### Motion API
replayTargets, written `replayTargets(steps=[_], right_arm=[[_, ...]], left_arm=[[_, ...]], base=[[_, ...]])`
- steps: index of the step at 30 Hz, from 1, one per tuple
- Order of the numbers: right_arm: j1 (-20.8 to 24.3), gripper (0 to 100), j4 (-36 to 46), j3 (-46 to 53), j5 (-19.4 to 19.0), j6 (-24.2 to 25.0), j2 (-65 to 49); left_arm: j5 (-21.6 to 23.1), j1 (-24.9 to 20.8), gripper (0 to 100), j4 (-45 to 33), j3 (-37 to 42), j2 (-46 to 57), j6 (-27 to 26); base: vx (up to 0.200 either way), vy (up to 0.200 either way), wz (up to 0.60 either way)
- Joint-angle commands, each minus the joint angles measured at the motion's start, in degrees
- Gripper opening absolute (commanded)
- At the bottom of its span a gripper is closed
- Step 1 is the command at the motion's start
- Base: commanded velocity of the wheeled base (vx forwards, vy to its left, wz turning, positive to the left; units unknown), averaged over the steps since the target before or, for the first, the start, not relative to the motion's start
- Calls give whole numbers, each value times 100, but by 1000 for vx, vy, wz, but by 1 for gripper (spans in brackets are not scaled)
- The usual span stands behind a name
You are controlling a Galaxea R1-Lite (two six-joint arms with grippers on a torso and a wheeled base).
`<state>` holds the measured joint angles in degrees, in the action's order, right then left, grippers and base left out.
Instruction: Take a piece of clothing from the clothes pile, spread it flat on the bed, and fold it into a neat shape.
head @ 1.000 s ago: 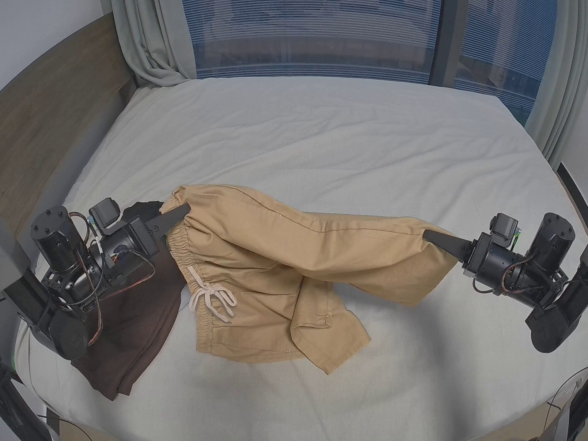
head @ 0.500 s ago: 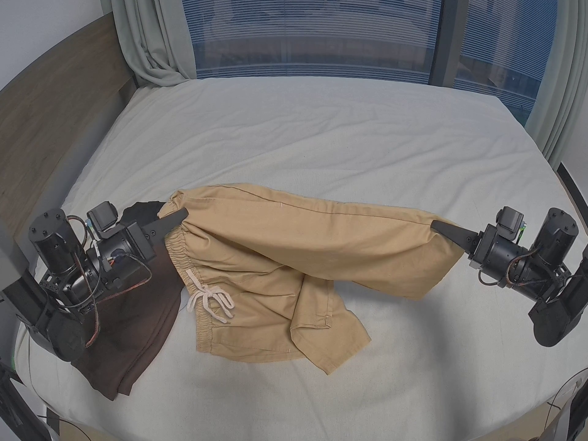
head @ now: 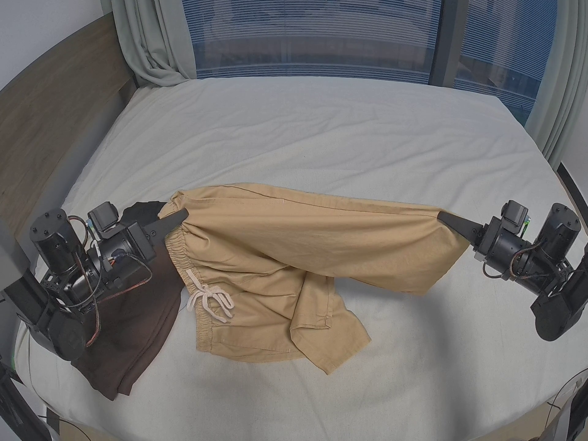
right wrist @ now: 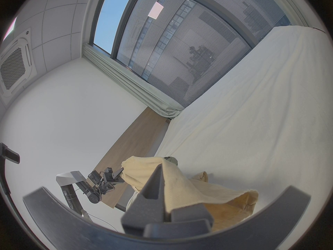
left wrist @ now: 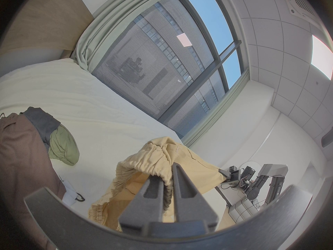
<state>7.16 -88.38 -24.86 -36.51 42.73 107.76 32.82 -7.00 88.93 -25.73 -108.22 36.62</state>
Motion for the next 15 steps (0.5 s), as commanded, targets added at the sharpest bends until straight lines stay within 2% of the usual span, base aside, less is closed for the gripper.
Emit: replayTargets(steps=[1, 11, 15], right_arm=[[40, 0, -4, -19, 21, -1, 34], [5, 0, 23, -415, 21, -1, 447], [5, 0, 146, -705, 21, 7, 816]], left_arm=[[-30, -47, 0, 1, -28, 46, 3], [-188, -39, 0, -16, -151, -121, 47], [-496, -39, 0, -16, -380, -420, 47]], base=[[0, 0, 0], [0, 0, 0], [0, 0, 0]])
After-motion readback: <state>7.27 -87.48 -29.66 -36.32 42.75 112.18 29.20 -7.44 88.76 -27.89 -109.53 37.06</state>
